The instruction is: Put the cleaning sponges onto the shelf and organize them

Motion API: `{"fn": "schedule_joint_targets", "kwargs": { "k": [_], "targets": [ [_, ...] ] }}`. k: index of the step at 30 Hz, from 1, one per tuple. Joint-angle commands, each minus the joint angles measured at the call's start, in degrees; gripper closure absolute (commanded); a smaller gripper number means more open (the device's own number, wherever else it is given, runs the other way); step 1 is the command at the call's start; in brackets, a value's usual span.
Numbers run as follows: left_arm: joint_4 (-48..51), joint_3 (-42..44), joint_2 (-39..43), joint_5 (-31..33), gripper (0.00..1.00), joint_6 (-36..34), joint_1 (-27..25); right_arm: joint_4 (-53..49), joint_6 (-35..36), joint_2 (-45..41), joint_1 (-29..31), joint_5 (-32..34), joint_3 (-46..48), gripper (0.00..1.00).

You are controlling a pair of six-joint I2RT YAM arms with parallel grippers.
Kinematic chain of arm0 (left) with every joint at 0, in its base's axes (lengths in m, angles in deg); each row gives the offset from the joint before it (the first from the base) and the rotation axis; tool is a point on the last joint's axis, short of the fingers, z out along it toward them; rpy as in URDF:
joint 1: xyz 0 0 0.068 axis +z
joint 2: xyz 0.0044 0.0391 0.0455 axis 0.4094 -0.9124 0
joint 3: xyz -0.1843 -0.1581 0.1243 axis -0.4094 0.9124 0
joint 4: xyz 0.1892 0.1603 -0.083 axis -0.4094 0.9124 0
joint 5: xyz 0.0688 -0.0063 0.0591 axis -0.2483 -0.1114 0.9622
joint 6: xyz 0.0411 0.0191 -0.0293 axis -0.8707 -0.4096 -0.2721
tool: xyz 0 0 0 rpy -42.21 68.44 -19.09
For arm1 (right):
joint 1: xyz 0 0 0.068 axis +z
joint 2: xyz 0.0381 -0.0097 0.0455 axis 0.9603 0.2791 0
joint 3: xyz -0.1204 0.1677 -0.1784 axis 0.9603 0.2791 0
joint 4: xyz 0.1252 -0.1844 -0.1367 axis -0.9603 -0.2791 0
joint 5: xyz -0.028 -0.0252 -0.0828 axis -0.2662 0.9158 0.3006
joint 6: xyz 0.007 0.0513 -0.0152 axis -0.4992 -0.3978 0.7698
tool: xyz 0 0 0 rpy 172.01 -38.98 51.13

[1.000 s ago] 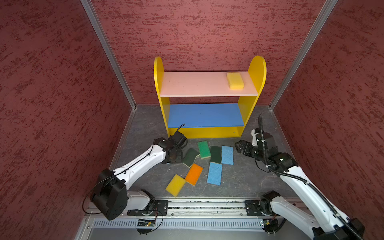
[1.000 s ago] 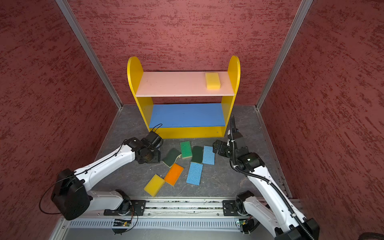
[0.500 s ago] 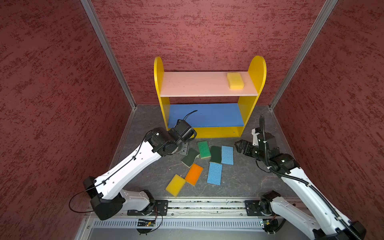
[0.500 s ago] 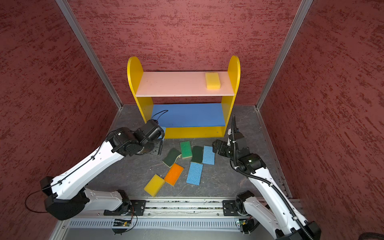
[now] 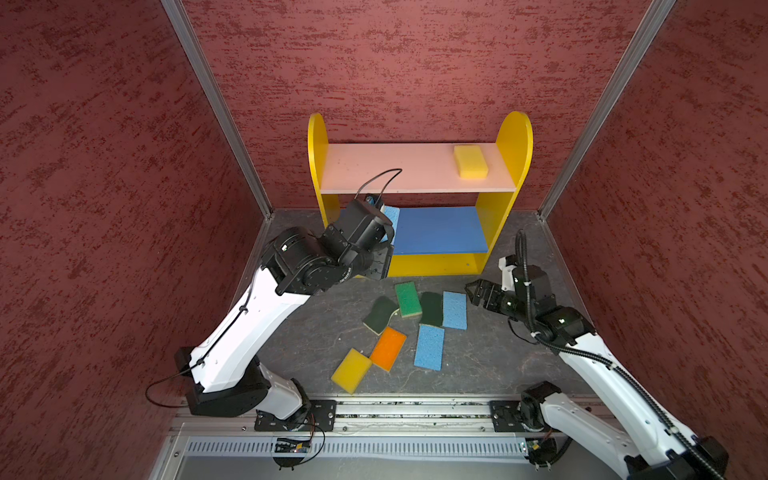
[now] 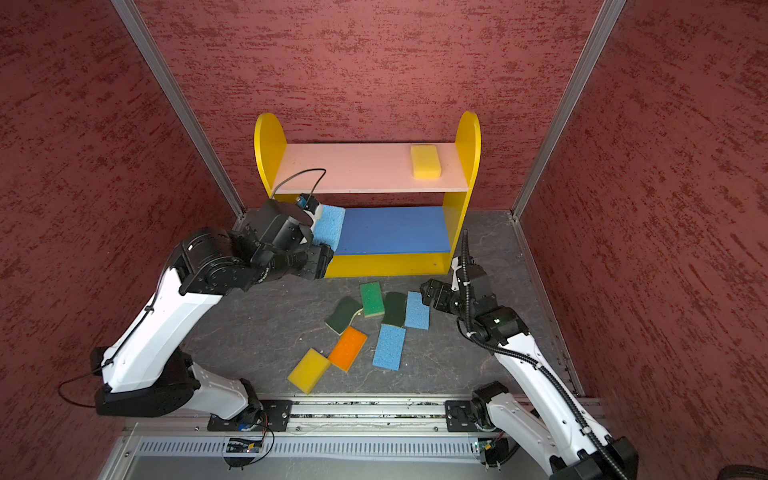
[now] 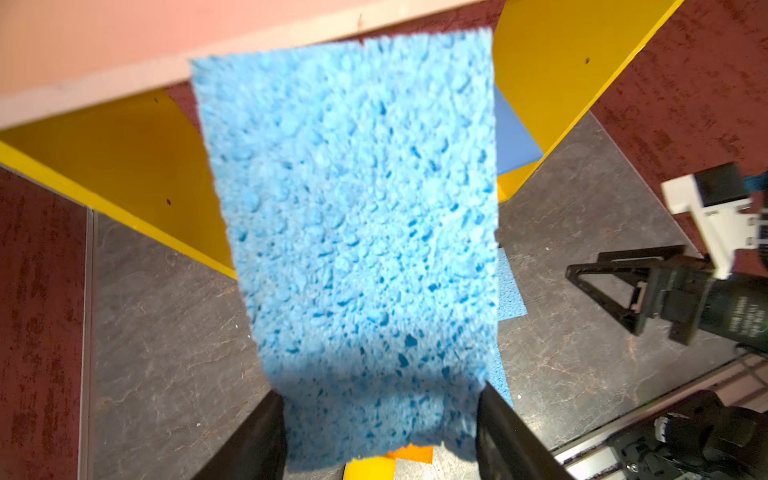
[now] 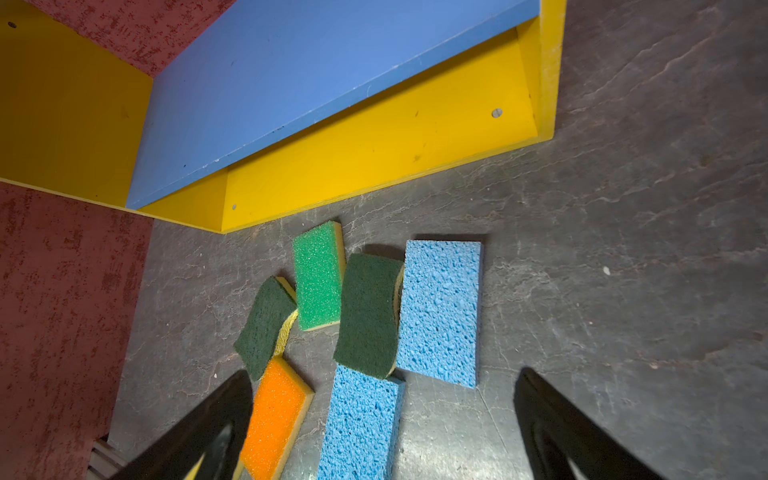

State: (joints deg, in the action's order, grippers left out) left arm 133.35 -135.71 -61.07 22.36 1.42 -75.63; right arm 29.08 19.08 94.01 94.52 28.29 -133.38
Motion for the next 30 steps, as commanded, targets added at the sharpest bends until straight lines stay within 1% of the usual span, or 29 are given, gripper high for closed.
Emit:
{"fn": "schedule_joint_targets", "kwargs": {
  "k": [1, 2, 4, 6, 9, 13, 16, 19, 23, 30],
  "targets": [
    [1.2, -9.7, -6.4, 1.5, 0.33, -6.5, 0.0, 5.2, -2.0, 0.8, -0.4, -3.2, 1.3, 0.01],
    [0.3, -12.9, -8.3, 1.3, 0.33, -7.7, 0.0, 6.1, -2.0, 1.0, -0.4, -4.0, 1.6, 0.01],
    [-2.2, -16.7, -10.9, 1.0, 0.33, -9.4, 0.4, 7.6, -2.0, 1.4, -0.3, -5.2, 2.1, 0.01],
    [-5.5, -18.2, -12.5, 0.2, 0.33, -10.0, 1.0, 8.2, -2.0, 1.8, -0.3, -5.6, 2.3, 0.01],
    [-10.8, -17.5, -13.3, 0.1, 0.34, -10.2, 1.3, 7.7, -1.6, 2.3, -0.4, -5.4, 2.3, 0.01],
    [-20.5, -13.7, -13.1, 1.6, 0.34, -11.8, 1.5, 7.5, -1.3, 2.2, -0.4, -5.5, 2.7, 0.01],
    [-25.6, -13.3, -14.0, 1.6, 0.34, -12.4, 2.4, 7.5, -1.1, 2.2, -0.3, -5.5, 3.2, 0.01],
    [-29.8, -13.2, -15.5, 3.2, 0.33, -13.1, 3.4, 7.8, -0.9, 2.3, -0.4, -5.4, 3.7, 0.01],
    [-33.1, -13.7, -17.6, 2.3, 0.31, -12.7, 5.2, 8.1, -0.8, 2.4, -0.4, -5.1, 3.9, 0.01],
    [-35.6, -15.1, -20.9, -0.9, 0.3, -7.6, 9.3, 8.6, 0.2, 3.5, -0.4, -4.8, 4.1, 0.01]
  ]
}}
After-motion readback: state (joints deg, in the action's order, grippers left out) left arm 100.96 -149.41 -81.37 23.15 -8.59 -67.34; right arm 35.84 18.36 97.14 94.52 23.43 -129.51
